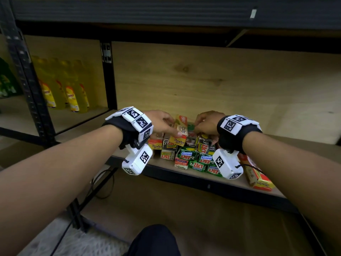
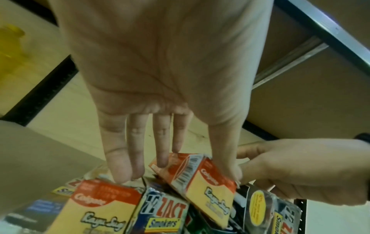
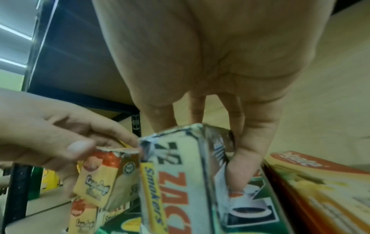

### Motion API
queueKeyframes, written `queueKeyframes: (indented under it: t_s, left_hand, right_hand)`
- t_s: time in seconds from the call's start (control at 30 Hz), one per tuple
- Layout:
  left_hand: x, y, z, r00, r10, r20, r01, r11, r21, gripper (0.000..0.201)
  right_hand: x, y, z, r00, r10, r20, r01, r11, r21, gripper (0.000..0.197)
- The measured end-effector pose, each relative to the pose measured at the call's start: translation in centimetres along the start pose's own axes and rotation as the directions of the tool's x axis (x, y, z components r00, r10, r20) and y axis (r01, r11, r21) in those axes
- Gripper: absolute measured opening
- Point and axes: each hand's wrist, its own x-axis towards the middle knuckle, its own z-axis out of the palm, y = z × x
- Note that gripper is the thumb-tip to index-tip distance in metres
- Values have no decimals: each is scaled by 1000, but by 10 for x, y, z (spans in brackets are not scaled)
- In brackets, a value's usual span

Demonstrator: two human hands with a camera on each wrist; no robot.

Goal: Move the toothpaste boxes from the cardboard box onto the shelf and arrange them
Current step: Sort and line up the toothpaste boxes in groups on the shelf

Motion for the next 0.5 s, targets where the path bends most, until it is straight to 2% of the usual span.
queueKeyframes:
  t_s: [0.07,0.17,0.23,0.33,0.43,0.5]
  left_hand:
    - [3,8,5,998,-27,-53,28,999,22,84]
    - [9,23,15,992,-49,-115,65,988,143,72]
    - [14,33,23,985,-74,-159,105,976,193,70]
    - [22,44,30,975,-101,-196,151,953,263,64]
    - [32,52,30,974,-116,-193,174,934,313,55]
    - [35,56,26,973,-121,-198,180,931,318,40]
  right_hand:
    - [0,9,-4,1000,17,-19,-15,995,96,23]
    - [-2,25,-8,998,58,-39,-46,963,266,15]
    - [-5,37,-8,996,74,-54,-48,919,392,10]
    - [-15,55,-13,989,123,-81,-53,811,583,18]
    - [-27,76,-27,985,142,-97,-56,800,597,16]
    - [-35,92,-34,979,164,-121,-69,824,562,15]
